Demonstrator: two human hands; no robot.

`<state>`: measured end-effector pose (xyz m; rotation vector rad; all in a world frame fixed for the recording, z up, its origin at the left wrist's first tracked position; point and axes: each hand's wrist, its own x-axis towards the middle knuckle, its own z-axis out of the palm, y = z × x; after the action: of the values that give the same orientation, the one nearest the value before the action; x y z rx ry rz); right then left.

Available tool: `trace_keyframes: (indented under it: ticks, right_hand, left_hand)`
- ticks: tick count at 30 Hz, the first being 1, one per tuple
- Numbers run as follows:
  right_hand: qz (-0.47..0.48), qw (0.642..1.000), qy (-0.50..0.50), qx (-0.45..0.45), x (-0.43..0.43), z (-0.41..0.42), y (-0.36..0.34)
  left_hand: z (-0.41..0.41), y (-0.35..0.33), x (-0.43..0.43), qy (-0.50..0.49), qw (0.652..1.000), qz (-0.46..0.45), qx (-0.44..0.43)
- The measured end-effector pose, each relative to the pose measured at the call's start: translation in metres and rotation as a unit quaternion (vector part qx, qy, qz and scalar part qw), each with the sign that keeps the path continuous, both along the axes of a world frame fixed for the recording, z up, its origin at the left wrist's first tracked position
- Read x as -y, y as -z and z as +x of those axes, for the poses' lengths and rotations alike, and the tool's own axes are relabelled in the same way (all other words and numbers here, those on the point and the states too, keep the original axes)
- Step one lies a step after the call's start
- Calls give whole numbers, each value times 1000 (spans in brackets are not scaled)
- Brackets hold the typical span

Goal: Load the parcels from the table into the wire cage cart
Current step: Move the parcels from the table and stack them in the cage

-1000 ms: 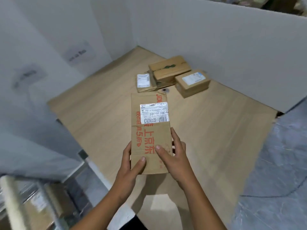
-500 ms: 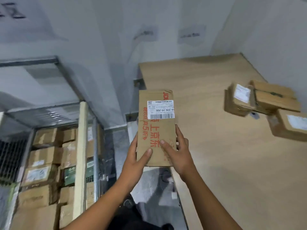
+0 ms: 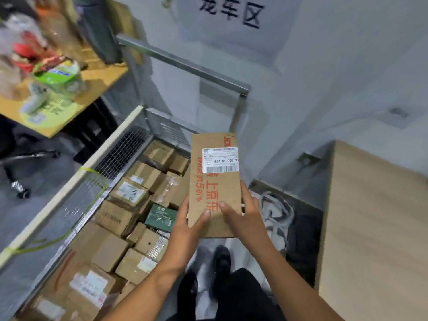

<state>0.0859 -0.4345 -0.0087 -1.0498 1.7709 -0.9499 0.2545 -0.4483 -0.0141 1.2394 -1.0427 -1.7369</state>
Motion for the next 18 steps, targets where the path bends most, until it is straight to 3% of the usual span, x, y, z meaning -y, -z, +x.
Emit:
trace_keyframes:
  ticks: [6, 11, 18]
  right_hand:
    - [64, 984, -169, 11, 122, 3, 47]
    - [110, 958, -266, 16, 229, 5, 110]
    - [179, 906, -382, -30, 334, -1, 232]
  left_hand:
    - [9, 49, 71, -164, 985, 52, 13]
    - [2, 107, 133, -215, 965, 113, 94]
    - [-4, 246, 226, -336, 915, 222, 9]
